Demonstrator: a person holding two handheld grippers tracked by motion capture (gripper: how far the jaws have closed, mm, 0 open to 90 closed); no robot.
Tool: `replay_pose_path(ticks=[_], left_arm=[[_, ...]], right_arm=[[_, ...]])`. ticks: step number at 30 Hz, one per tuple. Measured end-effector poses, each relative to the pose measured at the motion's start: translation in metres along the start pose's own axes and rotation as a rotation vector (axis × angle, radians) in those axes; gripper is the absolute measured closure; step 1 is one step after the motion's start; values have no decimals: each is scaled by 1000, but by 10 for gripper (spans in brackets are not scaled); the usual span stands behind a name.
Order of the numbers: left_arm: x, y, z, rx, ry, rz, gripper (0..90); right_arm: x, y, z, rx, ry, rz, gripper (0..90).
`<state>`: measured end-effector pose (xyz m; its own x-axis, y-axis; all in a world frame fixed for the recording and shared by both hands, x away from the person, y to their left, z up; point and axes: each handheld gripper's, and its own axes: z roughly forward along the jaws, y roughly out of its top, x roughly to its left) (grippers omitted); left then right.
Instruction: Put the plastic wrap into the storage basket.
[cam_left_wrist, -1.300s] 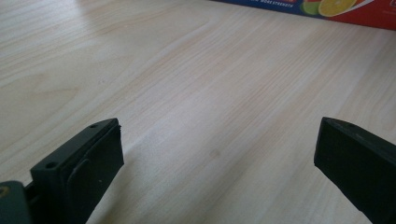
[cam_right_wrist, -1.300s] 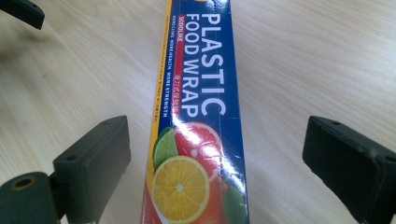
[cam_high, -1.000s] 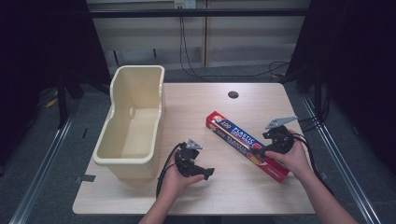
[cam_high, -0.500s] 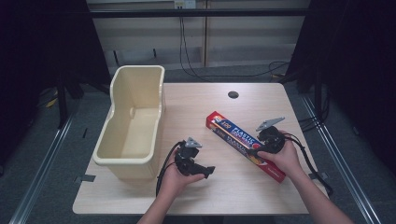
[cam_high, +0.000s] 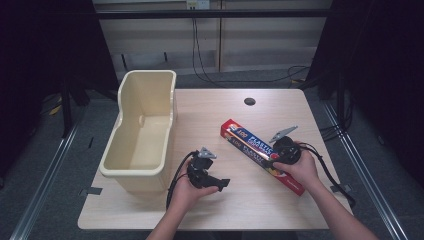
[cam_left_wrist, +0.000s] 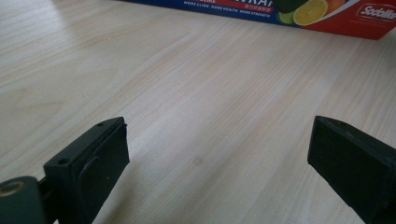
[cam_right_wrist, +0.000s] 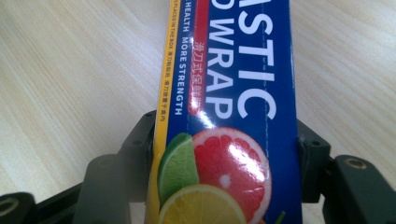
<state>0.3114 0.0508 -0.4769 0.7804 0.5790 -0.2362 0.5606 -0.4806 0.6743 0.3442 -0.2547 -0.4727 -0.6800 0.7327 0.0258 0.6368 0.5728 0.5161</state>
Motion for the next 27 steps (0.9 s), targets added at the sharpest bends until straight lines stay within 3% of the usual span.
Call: replay_pose_path(ticks=[2,7,9,11,13,16,18,22,27], left_arm=[[0,1,-1,6,2,13,57],[2,6,-4,2,-11,12,58],[3,9,-5,17,-26,26,59],[1,13,-7,11,-27,35,58],[-1,18,-10,-2,-27,45,58],[-3,29,-14,13,-40,67,58],[-5,37,-17,7,-29,95,58],[-8,54,-23,8,-51,124,57],[-7,76,-26,34,-49,185,52]], right_arm=[[0,1,-1,6,7,15,412],[-3,2,-4,5,37,-17,422],[-3,3,-7,-13,57,-22,423],[-4,4,-12,-43,75,-36,423],[-2,5,-17,-40,87,-50,422],[1,4,-20,-45,84,-114,421],[2,2,-22,-45,114,-116,420],[4,-1,-29,-32,119,-140,420],[5,-2,-33,-45,164,-177,419]])
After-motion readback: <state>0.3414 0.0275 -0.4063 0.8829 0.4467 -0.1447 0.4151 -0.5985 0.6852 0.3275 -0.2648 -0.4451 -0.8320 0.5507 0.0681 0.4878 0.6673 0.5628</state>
